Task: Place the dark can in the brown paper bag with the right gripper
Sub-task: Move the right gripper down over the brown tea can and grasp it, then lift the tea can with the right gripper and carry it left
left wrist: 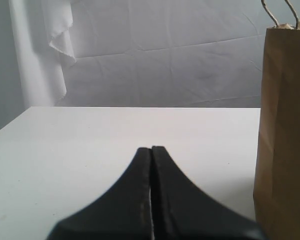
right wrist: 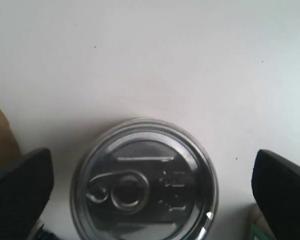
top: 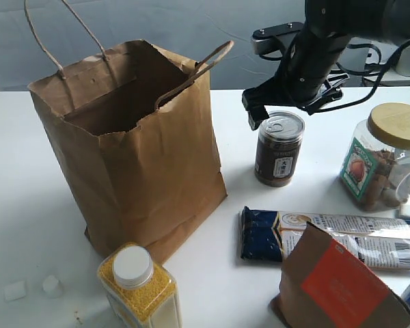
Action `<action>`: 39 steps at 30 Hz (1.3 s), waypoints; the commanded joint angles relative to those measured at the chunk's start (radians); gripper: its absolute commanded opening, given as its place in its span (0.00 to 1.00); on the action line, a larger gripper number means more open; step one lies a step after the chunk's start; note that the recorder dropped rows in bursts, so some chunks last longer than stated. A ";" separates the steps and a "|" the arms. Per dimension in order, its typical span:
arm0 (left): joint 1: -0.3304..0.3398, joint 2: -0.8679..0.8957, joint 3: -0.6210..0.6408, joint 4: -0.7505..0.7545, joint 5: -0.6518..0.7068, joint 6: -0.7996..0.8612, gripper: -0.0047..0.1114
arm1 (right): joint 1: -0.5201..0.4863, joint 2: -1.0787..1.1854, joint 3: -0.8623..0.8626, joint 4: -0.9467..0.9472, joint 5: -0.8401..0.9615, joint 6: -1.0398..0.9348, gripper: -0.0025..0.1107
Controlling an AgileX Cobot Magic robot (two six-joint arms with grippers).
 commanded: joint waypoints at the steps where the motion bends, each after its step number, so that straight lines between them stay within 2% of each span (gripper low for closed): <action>1: -0.006 -0.003 0.004 0.003 -0.005 -0.004 0.04 | -0.002 0.036 -0.008 -0.022 -0.040 0.000 0.92; 5: -0.006 -0.003 0.004 0.003 -0.005 -0.004 0.04 | -0.002 0.070 -0.008 -0.020 -0.028 0.000 0.91; 7: -0.006 -0.003 0.004 0.003 -0.005 -0.004 0.04 | -0.002 0.075 -0.008 -0.020 -0.026 0.005 0.84; 9: -0.006 -0.003 0.004 0.003 -0.005 -0.004 0.04 | -0.002 0.075 -0.008 -0.020 -0.023 0.018 0.67; 13: -0.006 -0.003 0.004 0.003 -0.005 -0.004 0.04 | -0.002 0.054 -0.008 -0.012 -0.008 0.021 0.08; 14: -0.006 -0.003 0.004 0.003 -0.005 -0.004 0.04 | -0.002 0.047 -0.008 -0.010 -0.005 0.010 0.03; 19: -0.006 -0.003 0.004 0.003 -0.005 -0.004 0.04 | -0.002 -0.042 -0.001 -0.019 0.005 0.016 0.02; 27: -0.006 -0.003 0.004 0.003 -0.005 -0.004 0.04 | 0.000 -0.350 0.120 -0.073 -0.033 0.022 0.02; 34: -0.006 -0.003 0.004 0.003 -0.005 -0.004 0.04 | 0.093 -0.678 0.228 -0.081 -0.272 0.045 0.02; 39: -0.006 -0.003 0.004 0.003 -0.005 -0.004 0.04 | 0.210 -0.767 0.269 -0.073 -0.447 0.045 0.02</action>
